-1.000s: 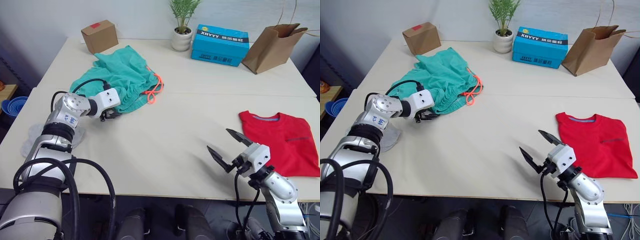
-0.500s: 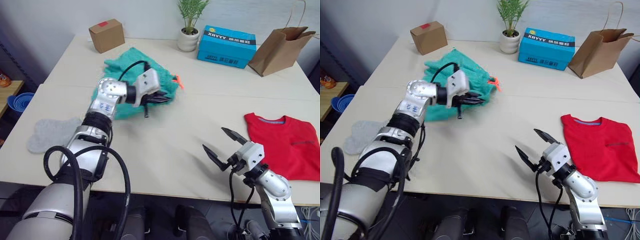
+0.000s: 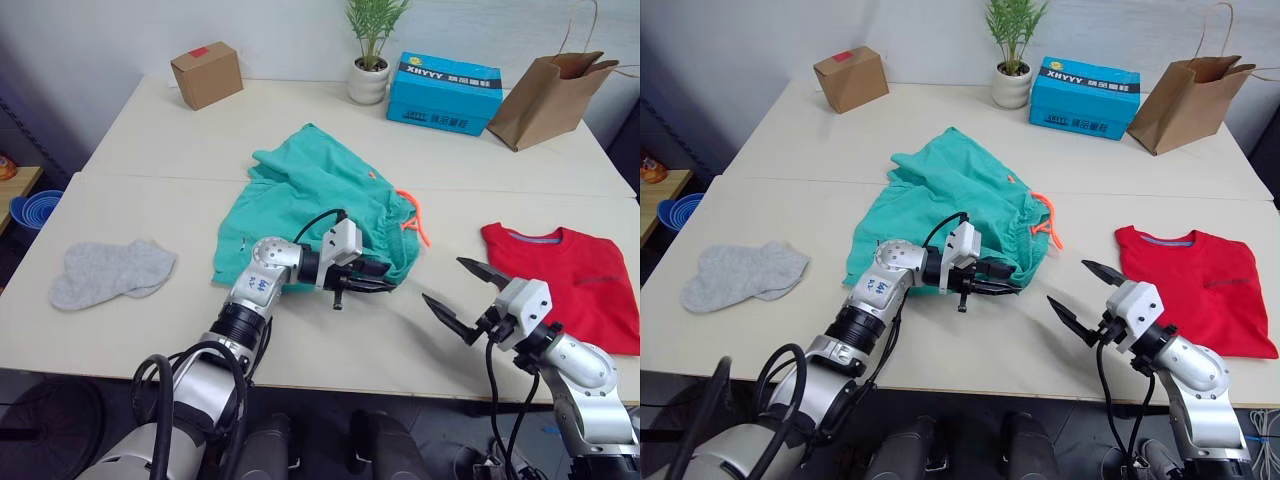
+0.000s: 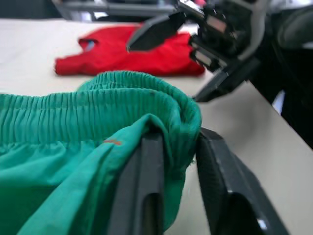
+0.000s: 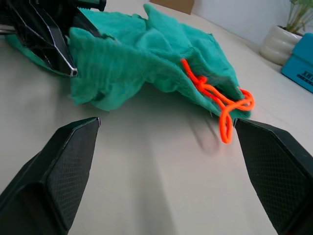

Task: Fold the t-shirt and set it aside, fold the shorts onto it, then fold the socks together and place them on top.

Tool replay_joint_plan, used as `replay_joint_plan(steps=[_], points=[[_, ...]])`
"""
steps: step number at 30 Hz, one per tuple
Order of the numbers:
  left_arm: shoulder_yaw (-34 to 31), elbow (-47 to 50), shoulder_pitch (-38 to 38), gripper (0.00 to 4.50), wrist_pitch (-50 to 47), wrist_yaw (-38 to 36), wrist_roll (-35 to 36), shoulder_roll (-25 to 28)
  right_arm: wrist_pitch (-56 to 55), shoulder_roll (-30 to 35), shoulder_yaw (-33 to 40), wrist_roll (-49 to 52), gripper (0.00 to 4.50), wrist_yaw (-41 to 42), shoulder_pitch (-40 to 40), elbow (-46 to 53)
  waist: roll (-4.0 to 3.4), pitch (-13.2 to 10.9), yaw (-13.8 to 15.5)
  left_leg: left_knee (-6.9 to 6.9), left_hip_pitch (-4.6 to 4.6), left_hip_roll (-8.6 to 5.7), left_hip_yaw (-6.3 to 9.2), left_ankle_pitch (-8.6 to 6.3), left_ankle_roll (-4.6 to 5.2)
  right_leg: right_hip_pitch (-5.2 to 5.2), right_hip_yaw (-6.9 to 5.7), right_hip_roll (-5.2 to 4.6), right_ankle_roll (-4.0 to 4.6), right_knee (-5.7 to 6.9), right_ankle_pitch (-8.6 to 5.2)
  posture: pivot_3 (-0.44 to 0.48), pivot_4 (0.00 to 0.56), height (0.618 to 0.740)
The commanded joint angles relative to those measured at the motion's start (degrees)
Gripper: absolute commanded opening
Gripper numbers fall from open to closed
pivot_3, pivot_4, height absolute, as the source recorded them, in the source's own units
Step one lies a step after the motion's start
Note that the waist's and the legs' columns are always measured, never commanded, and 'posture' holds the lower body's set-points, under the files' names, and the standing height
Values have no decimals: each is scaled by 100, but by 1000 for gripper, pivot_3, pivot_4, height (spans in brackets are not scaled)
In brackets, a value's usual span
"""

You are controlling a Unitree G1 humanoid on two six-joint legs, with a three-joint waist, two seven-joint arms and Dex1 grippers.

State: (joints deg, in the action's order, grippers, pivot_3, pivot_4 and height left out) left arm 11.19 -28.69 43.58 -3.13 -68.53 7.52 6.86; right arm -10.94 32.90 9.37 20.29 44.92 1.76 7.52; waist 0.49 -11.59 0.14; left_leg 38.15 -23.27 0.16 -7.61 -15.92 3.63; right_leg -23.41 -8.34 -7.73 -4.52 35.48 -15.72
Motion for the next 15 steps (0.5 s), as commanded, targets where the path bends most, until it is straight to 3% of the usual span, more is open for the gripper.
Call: replay_joint_plan(steps=[1,7,11,15], points=[[-183,1528,-342,2413,-992,-423,812,500,287,219,37,44,4500,28,-235,480,-1,0,-39,-1,0,1,-2,-2,-3,-4,3,0,0,2,0,0,150,740],[-651,2421,-789,4383,-1510,-185,1090,1493,746,519,-348,10,4500,369,-776,774,-8,4,-21,-3,9,6,0,-3,-11,1,4,4,7,4,-4,0,150,740],[-692,2102,-1423,4468,-911,-117,225,2869,994,780,-872,-125,4500,979,-859,792,-8,4,-43,-8,9,7,-1,-7,-15,-1,3,5,13,3,-7,0,150,740],[-787,1927,-1926,4468,-203,207,-244,3682,944,632,-1211,-642,4500,738,-875,557,-7,4,2,-12,8,14,-5,-13,-20,-10,1,7,20,4,-11,0,150,740]])
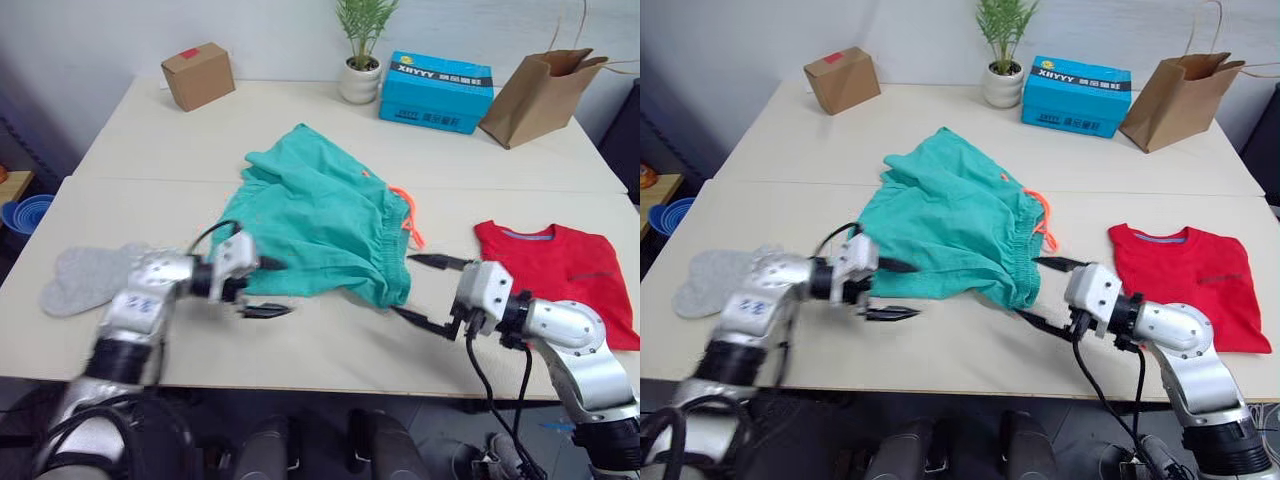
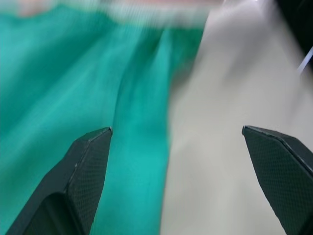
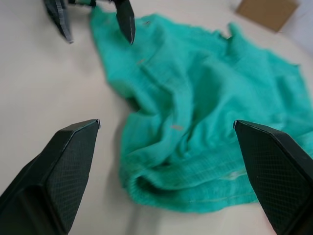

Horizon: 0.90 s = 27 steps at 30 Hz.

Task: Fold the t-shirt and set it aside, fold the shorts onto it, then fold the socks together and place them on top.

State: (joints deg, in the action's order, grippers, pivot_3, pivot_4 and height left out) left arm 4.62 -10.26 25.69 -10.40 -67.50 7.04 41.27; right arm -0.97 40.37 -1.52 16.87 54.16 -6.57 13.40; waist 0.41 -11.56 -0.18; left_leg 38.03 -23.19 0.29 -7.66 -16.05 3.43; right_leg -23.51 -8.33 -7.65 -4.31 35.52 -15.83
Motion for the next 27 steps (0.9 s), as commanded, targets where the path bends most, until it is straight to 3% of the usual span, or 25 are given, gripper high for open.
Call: replay_joint_plan(steps=[1,5,8,11,19,23,27], points=[[-147,72,-260,4468,574,127,-238,356,-34,-196,-191,-456,4500,-338,-26,-102,1,0,57,1,-1,-3,6,-7,5,3,-1,-8,0,-1,0,0,150,740],[-150,-73,-478,4468,847,564,-404,363,-297,-419,-392,-1134,4500,-815,103,-433,-3,4,105,3,0,-13,9,-32,-27,5,8,-24,-3,-6,2,0,150,740],[-107,-89,-561,4500,771,1019,-482,152,-565,-550,-504,-1474,3860,-1041,178,-670,-27,19,125,2,3,-13,6,-33,-31,4,8,-24,-3,1,2,0,150,740],[-3,-286,-470,3871,958,1414,-776,66,-937,-620,-506,-1745,2845,-1267,61,-1029,-35,28,146,2,25,-13,-3,-27,-30,18,14,-22,-4,11,2,0,150,740],[206,-1277,-14,1350,1919,1677,-1245,302,-1535,-647,-447,-1810,70,-1320,-260,-1524,-36,29,131,-38,108,-10,-17,-43,-5,75,39,-20,1,3,0,0,150,740],[157,-1160,64,99,1826,847,-655,418,-1545,-578,-370,-1685,0,-1217,-280,-1509,-35,29,74,-63,107,-6,-39,-17,-49,51,49,-11,8,6,-4,0,150,740],[-132,-82,-72,43,934,-309,498,749,-1508,-343,-152,-1266,0,-860,-103,-1247,-31,26,-4,-67,84,0,-55,-1,-24,20,59,1,8,8,-4,0,150,740]])
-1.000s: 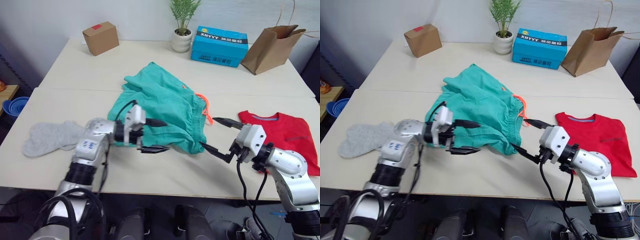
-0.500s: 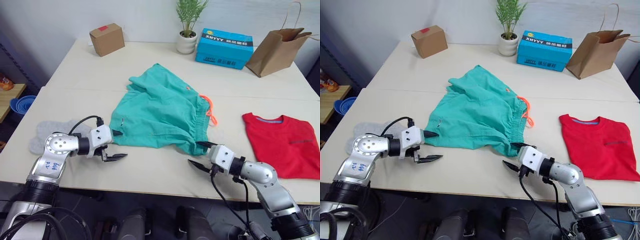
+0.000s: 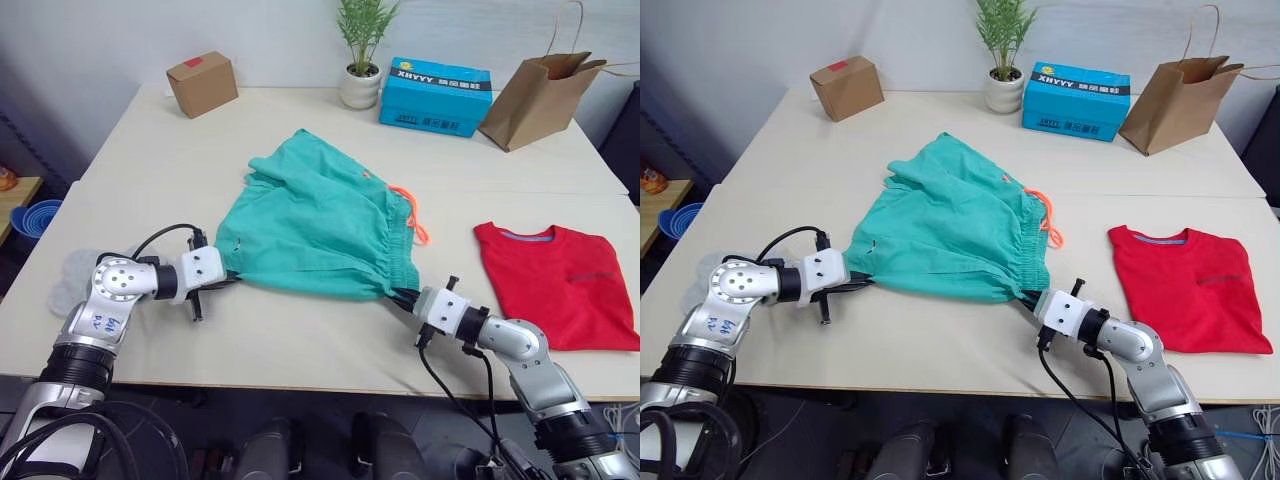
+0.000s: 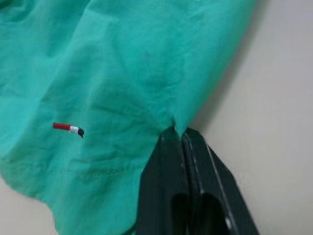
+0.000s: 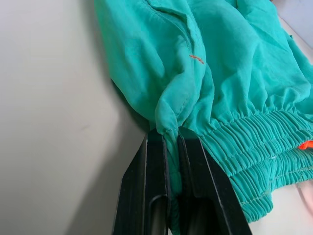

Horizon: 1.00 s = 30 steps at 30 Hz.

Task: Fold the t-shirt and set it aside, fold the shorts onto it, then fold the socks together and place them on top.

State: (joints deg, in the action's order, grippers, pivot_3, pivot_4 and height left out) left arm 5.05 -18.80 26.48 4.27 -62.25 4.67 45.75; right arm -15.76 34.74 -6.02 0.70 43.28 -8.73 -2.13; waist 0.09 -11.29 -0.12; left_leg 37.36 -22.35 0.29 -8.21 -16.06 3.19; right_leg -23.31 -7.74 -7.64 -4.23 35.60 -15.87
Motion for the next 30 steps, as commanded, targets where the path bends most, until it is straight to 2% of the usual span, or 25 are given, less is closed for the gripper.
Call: replay_joint_plan(steps=[1,4,8,14,19,20,22,24,25,27,30], points=[[-195,1124,-312,43,-773,-1176,988,483,-78,317,327,478,0,373,192,374,4,-2,-20,-2,-8,0,-5,3,6,-10,4,1,0,6,0,0,150,740],[-356,2239,-960,43,-1689,-1645,1731,922,-222,655,439,917,0,930,461,556,6,-4,-44,-7,-14,9,-13,1,7,-13,13,14,-2,-1,-1,0,150,740],[-573,3486,-2157,43,-2504,-1945,2241,1575,-245,1095,613,1475,0,1659,802,652,13,-11,-65,-9,-8,13,-15,-5,9,-9,18,17,-6,-22,-7,0,150,740],[-1235,4552,-3468,43,-3165,-1922,2874,1882,614,1608,670,2150,0,2396,1199,1149,17,-13,-11,-4,-1,19,-14,-34,-27,-10,24,15,6,-19,-12,0,150,740],[-1909,4867,-4049,43,-3905,-1865,3106,2278,1627,2151,828,2816,0,2862,1935,1942,15,-14,56,-7,-4,21,-11,-40,-31,-17,23,13,26,-20,-24,0,150,740],[-2071,4784,-3961,43,-3949,-1858,3122,2351,1901,2227,915,3024,0,2867,2064,2153,17,-14,62,-13,-3,21,-11,-41,-33,-18,22,13,28,-22,-25,0,150,740],[-2262,4369,-3172,43,-3970,-1655,3323,2325,2598,2396,1169,3545,0,2737,2201,2574,16,-15,81,-11,-2,26,-10,-44,-38,-18,18,15,34,-21,-29,0,150,740],[-2006,3805,-1737,43,-3961,-1540,3453,2225,3522,2502,1593,4443,0,2374,2112,2889,18,-24,151,-4,-1,27,-8,-47,-31,-15,17,15,35,-16,-29,0,150,740],[-1862,3628,-1277,43,-3975,-1544,3449,2177,3799,2505,1728,4696,0,2263,2053,2966,22,-24,164,-2,-7,30,-7,-54,-13,-23,17,17,42,-17,-26,0,150,740],[-1290,3066,-83,43,-3665,-1466,3034,1777,4202,2531,1896,4937,0,2142,1871,3012,17,-15,162,-5,0,32,-7,-52,-10,-9,16,17,41,-25,-20,0,150,740],[-457,1713,1656,43,-2714,-1361,2052,925,4577,2099,2121,5319,0,1444,1331,2809,25,-13,185,-7,1,27,-13,-40,-38,-8,15,20,27,-28,-12,0,150,740]])
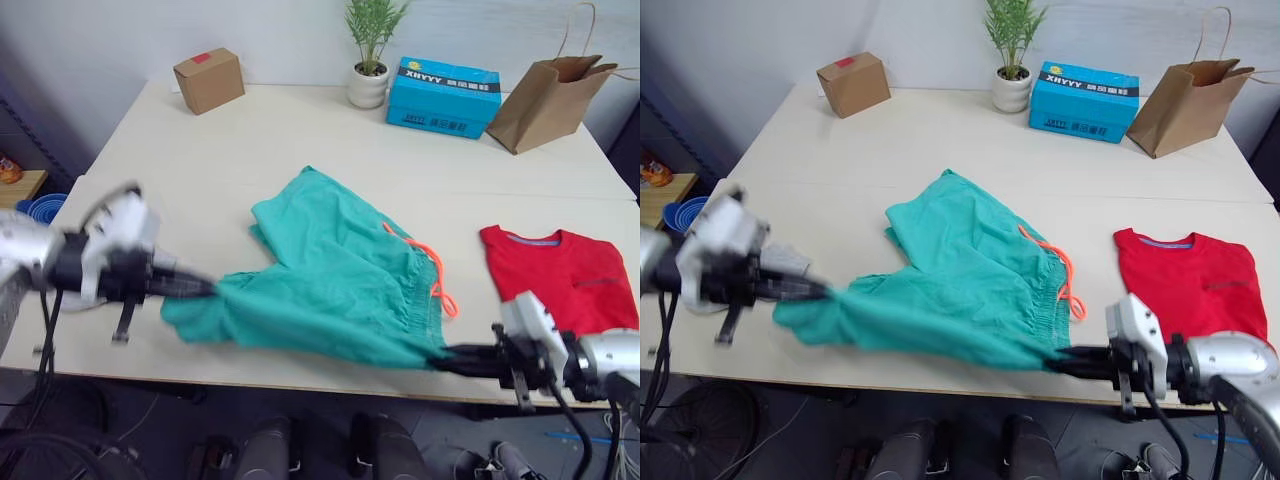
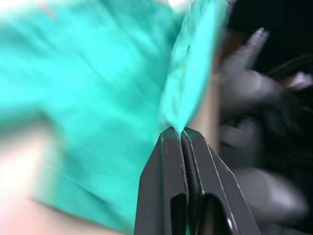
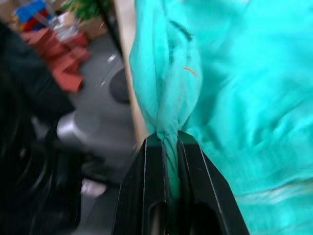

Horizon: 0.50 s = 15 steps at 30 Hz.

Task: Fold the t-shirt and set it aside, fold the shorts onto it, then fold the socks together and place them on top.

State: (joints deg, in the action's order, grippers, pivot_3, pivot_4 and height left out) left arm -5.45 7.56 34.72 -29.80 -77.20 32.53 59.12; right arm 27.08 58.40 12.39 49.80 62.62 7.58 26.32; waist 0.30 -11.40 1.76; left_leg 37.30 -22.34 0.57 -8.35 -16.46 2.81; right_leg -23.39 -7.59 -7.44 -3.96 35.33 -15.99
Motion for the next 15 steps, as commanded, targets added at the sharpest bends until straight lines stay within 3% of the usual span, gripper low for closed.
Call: replay_joint_plan(steps=[1,5,8,12,15], points=[[839,-1585,1405,43,1205,314,-1189,-751,389,-412,323,402,0,-784,-524,-160,7,-1,13,0,-15,1,-3,2,-4,-12,-2,4,-2,0,1,0,150,740],[1390,-4093,2995,43,3017,911,-2413,-1734,451,-915,386,2,0,-1676,-1246,-602,26,-6,-12,43,-65,4,-9,24,39,-34,-15,29,-15,6,8,0,150,740],[1644,-6032,4117,43,4135,1921,-3203,-2376,642,-1258,367,-97,0,-2315,-1674,-833,42,-15,-46,68,-95,10,-20,7,66,-49,-7,35,-32,12,18,0,150,740],[2022,-7583,4949,43,4947,3047,-4110,-2851,582,-1563,264,-703,0,-2920,-1873,-1048,55,-22,-50,85,-111,6,-26,-3,90,-54,-5,28,-54,0,30,0,150,740],[2258,-8148,5159,43,5129,3714,-4652,-3095,402,-1882,174,-1149,0,-3311,-2024,-1222,55,-22,-47,85,-116,1,-27,-7,97,-54,-5,25,-65,-10,36,0,150,740]])
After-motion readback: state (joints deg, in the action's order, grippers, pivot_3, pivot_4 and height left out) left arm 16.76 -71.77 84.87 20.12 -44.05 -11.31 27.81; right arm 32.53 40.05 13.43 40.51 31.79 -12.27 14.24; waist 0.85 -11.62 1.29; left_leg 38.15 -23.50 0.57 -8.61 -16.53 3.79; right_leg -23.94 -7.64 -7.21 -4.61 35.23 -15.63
